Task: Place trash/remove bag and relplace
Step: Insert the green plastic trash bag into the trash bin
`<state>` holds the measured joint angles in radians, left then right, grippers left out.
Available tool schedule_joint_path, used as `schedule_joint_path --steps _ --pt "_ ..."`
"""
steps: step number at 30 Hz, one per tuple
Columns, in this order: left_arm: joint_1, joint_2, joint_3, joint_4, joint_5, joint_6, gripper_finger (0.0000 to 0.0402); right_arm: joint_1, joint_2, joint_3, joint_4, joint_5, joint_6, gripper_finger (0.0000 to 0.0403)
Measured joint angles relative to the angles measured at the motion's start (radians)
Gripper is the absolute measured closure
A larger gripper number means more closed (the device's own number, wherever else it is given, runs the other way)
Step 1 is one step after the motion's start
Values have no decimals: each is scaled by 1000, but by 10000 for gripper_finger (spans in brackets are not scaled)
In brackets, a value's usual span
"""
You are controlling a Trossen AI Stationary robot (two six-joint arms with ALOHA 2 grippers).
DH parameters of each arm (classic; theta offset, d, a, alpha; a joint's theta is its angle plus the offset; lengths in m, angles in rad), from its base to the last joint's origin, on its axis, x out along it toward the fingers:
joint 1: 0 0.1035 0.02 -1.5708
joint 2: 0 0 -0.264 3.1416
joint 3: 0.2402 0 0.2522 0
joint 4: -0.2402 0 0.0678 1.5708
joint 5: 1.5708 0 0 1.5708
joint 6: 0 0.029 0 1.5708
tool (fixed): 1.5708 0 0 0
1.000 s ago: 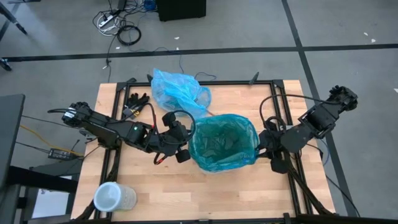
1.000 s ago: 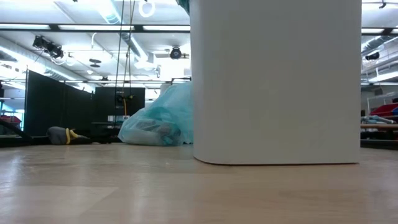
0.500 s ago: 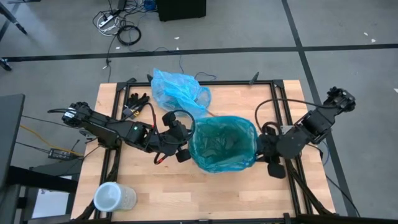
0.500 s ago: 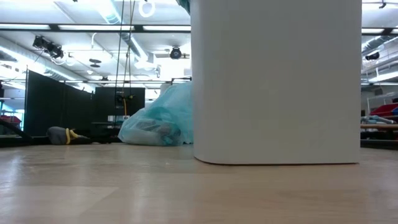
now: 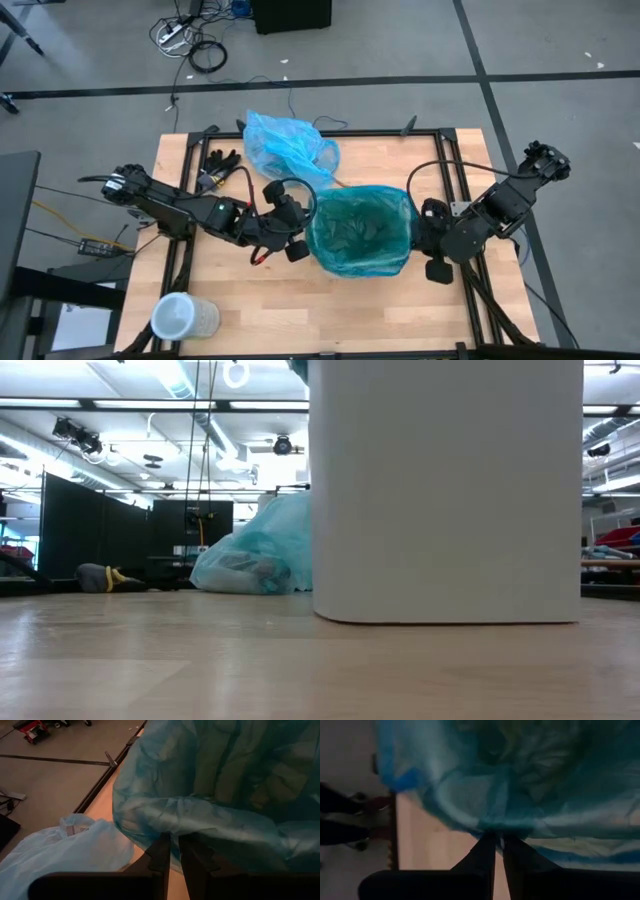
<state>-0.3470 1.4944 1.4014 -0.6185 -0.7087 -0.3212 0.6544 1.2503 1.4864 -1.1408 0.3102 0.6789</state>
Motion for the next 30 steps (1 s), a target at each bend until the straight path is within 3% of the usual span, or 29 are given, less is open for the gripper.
schedule_joint_path --steps 30 --pt "0 116 0 24 -7 1 351 0 59 -96 -45 143 113 378"
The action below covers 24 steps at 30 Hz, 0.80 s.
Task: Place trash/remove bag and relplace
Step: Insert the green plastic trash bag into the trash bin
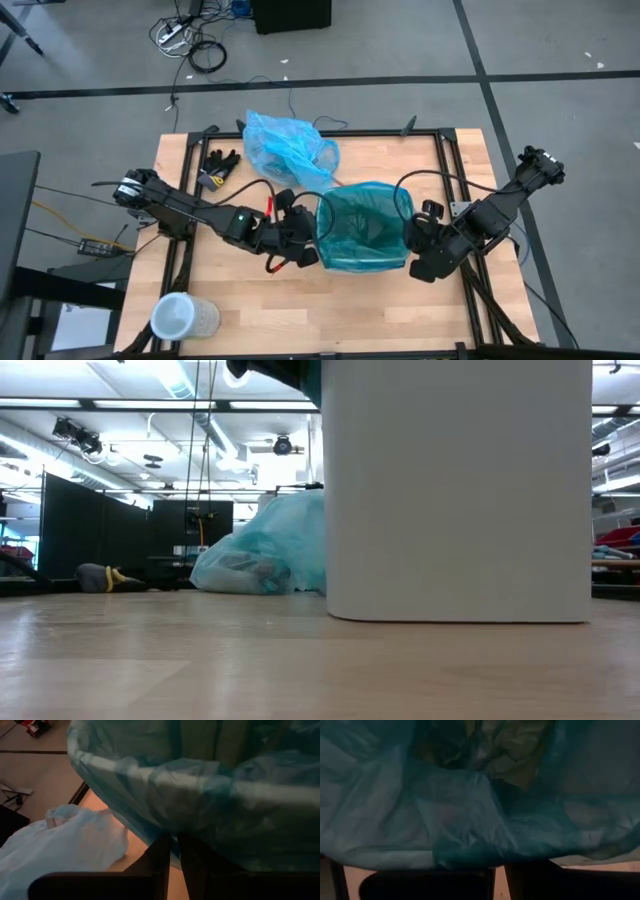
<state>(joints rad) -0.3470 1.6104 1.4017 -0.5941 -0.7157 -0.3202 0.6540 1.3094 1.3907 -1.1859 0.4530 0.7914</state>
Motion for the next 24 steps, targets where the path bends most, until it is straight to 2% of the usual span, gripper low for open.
schedule_joint_path --steps 15,24 --pt "-2 28 0 -30 -57 14 351 0 0 -66 23 88 53 380" --pt "-30 76 0 -23 -112 21 354 1 0 -73 34 93 81 381"
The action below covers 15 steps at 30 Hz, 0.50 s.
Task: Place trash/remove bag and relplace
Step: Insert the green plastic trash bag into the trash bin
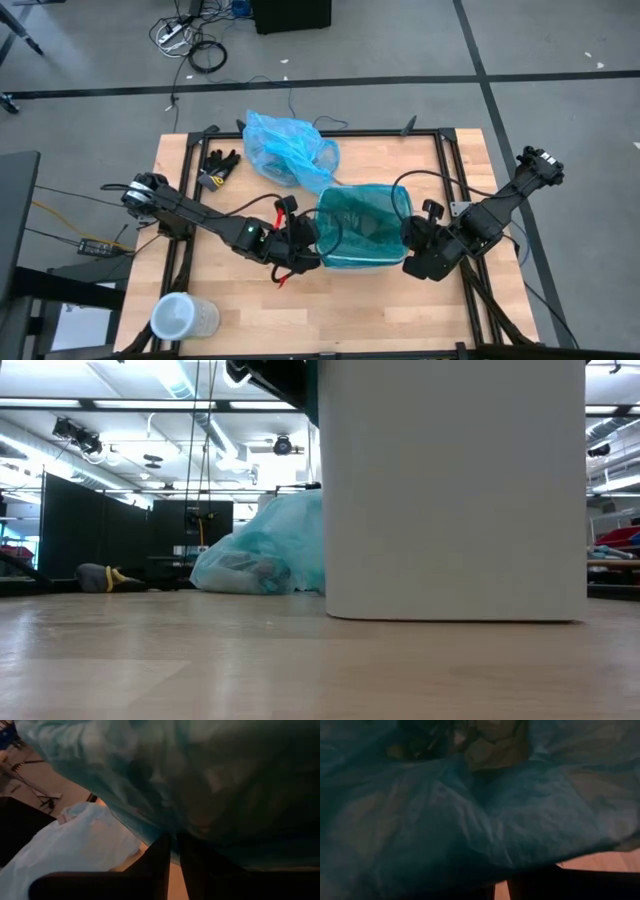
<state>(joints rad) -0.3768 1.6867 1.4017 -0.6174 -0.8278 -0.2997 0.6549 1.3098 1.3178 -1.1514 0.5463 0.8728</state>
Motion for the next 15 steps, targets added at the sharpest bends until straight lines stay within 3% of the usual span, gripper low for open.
schedule_joint_path --steps 15 --pt "-65 2 19 19 -115 82 356 7 -58 1 -2 -1 70 380"
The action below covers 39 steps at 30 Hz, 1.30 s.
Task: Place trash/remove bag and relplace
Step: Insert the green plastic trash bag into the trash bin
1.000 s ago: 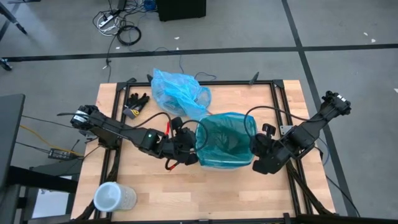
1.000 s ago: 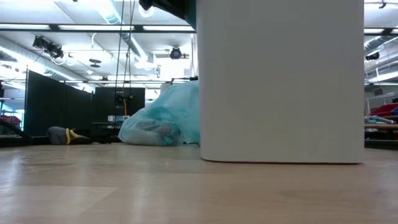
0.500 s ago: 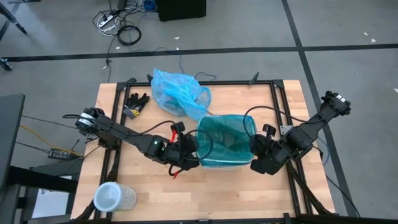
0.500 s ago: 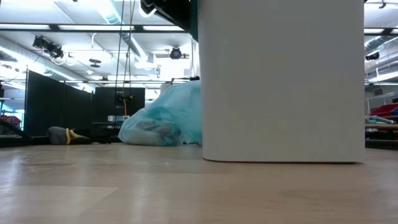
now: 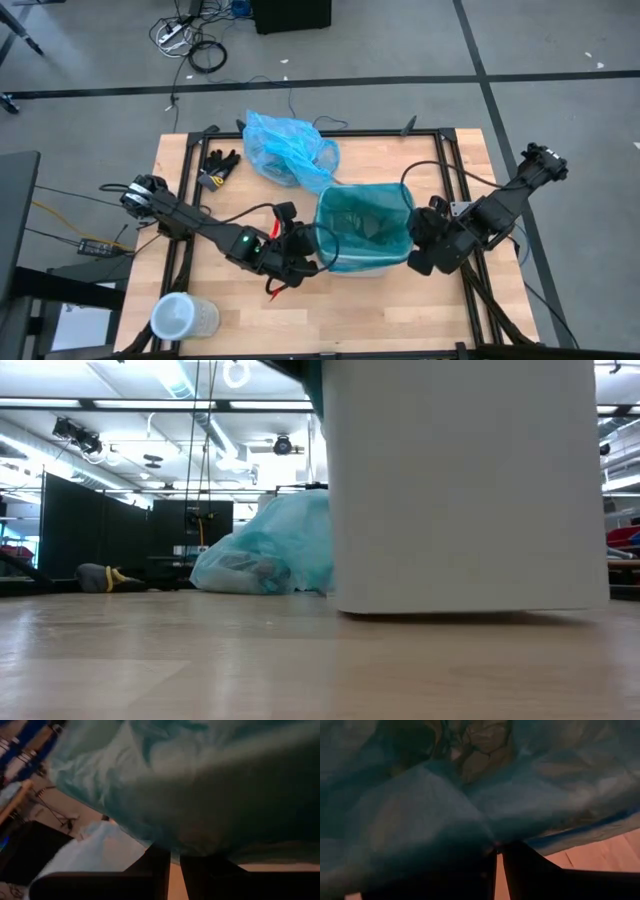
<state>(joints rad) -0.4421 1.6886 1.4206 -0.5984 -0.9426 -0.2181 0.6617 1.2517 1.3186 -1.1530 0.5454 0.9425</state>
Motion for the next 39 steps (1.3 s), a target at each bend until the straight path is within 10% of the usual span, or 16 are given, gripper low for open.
schedule_joint_path --steps 25,39 --pt "-32 -43 23 48 28 134 355 11 -63 1 -10 -63 -2 225" --pt "-23 -55 23 25 328 251 352 24 -81 1 -20 -50 5 198"
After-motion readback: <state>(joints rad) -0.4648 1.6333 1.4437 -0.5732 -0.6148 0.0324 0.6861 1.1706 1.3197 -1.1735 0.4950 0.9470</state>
